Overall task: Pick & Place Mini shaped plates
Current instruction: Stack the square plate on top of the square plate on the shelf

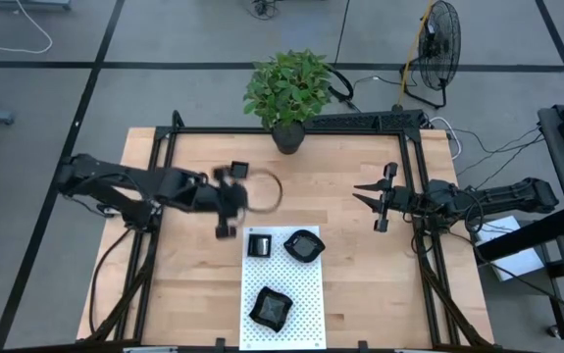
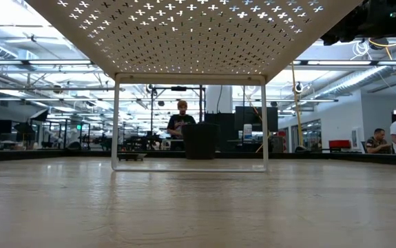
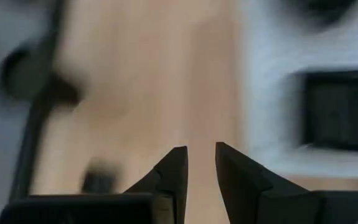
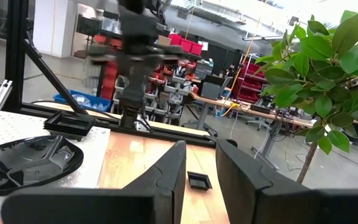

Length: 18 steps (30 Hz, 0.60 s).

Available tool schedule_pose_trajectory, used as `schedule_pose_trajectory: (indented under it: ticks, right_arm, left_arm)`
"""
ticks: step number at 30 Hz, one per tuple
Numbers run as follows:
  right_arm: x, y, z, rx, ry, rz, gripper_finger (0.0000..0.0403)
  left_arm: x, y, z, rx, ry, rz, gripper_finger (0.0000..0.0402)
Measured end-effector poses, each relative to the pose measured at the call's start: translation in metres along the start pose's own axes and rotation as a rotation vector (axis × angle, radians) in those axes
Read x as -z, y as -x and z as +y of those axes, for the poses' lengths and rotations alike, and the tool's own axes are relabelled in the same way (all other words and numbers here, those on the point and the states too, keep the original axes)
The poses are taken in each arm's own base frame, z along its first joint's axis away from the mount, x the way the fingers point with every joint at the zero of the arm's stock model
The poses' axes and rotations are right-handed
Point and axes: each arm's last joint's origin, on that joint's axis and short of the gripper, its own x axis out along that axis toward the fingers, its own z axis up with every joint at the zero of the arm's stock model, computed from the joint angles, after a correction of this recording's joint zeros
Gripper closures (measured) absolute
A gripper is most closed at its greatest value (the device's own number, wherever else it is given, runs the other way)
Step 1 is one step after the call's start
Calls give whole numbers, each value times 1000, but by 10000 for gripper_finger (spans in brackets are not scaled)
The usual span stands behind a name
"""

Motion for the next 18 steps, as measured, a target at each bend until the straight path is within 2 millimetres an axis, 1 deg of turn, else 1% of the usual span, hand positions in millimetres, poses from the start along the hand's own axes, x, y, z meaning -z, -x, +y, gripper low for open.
schedule_pose_trajectory:
  ticks: [2,4,5,7,9,13,15,18]
  right_arm:
    - [0,0,0,0,-1,-1,328]
    - [0,0,0,0,-1,0,328]
    - [0,0,0,0,-1,0,328]
    - [0,0,0,2,-1,-3,328]
    - [0,0,0,2,-2,-5,328]
    - [-1,0,0,3,-4,-6,328]
    - [-1,0,0,3,-4,-6,328]
    - [-1,0,0,4,-6,-10,328]
  left_arm:
    - [11,5,17,-131,133,60,314]
    - [19,3,36,-240,274,66,314]
    - [27,-2,46,-267,330,88,313]
    - [43,-21,66,-272,431,144,313]
    - [61,-43,85,-220,540,177,313]
    - [105,-78,121,-172,806,218,313]
    - [125,-90,135,-190,940,211,313]
    - [147,-97,152,-221,1089,188,312]
